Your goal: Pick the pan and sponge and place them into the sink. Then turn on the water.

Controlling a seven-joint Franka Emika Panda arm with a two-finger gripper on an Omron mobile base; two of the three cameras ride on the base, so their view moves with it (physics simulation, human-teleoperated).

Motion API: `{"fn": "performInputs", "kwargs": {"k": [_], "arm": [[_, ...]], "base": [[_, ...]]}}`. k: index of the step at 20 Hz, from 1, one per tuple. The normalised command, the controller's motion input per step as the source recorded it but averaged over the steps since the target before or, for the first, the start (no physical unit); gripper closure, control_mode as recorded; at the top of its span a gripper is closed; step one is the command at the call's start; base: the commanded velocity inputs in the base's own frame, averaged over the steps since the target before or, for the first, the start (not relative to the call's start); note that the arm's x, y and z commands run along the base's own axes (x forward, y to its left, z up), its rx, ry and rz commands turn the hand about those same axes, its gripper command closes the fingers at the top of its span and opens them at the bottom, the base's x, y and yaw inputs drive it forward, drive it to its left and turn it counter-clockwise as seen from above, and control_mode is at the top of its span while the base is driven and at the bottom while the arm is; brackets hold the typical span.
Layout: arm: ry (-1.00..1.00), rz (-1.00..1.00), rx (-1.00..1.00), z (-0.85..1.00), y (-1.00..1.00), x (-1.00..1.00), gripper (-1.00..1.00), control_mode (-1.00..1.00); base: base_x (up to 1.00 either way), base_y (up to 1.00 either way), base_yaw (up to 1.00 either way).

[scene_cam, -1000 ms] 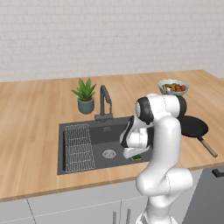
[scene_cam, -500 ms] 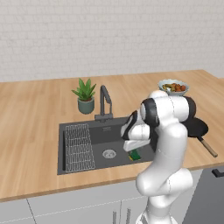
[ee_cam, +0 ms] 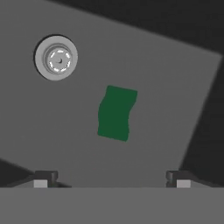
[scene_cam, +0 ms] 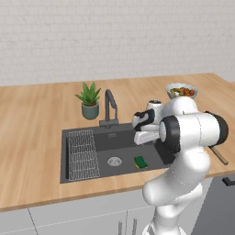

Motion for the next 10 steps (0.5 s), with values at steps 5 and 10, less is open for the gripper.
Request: {"fn": "performInputs", "kwargs": {"k": [5,10], "arm": [[0.00,-0.06,-0.10,1.00,-0.08,-0.15,-1.00,-1.00],[0.00,-0.06,-0.12,1.00,-0.02,-0.13,-1.00,-1.00]], "base": [[0.00,0.00,0.00],[0.00,0.00,0.00]]}}
